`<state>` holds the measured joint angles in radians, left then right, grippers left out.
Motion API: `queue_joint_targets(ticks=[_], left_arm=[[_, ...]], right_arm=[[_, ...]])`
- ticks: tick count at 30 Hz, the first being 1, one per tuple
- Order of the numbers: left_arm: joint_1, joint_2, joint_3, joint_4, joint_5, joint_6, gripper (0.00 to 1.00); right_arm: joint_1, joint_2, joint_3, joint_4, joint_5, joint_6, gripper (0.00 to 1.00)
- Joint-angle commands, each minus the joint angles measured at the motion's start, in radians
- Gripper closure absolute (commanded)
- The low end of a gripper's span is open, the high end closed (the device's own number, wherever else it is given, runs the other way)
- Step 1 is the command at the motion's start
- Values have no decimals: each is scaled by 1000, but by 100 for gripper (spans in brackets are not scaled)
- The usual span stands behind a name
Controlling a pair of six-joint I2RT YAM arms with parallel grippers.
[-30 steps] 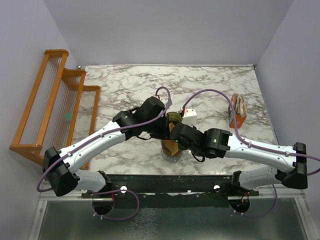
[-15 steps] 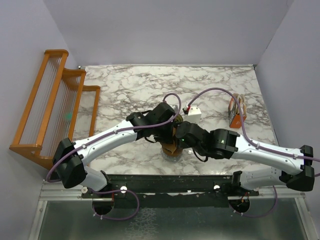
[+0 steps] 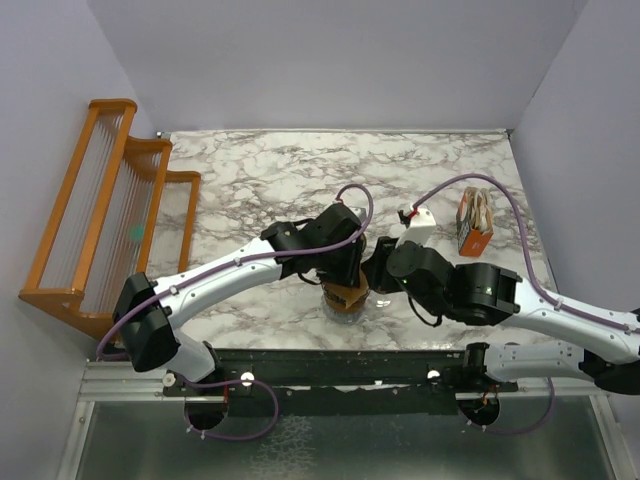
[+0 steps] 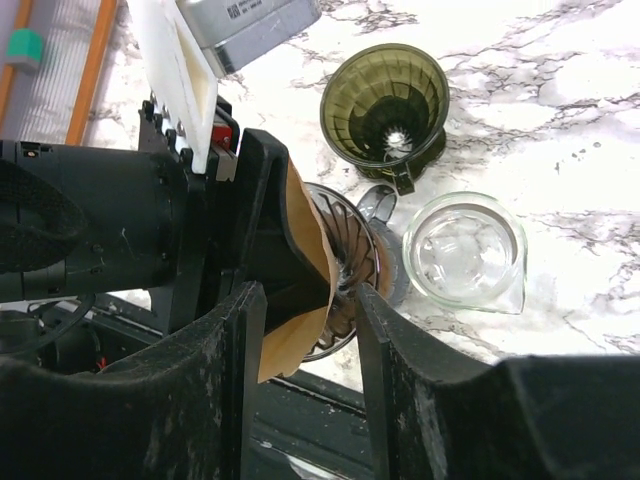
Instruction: Place the coffee filter in the dripper
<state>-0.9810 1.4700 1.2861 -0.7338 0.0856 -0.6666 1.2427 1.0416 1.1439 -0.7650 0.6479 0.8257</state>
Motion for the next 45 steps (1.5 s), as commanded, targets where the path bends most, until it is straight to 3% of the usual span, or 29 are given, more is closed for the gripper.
queue_joint_targets(ticks=[1, 16, 29, 45], left_arm=[[-14, 33, 27, -12, -28, -8, 62], [-40, 77, 65, -86, -118, 21, 49], [-54, 112, 42, -87, -145, 36, 49], [-61, 119, 8, -86, -156, 32, 77]], right_arm=[[6, -23, -26, -32, 65, 3, 53], [6, -32, -73, -30, 61, 24, 53], [6, -40, -78, -31, 56, 41, 52], [6, -33, -86, -18, 40, 49, 52]])
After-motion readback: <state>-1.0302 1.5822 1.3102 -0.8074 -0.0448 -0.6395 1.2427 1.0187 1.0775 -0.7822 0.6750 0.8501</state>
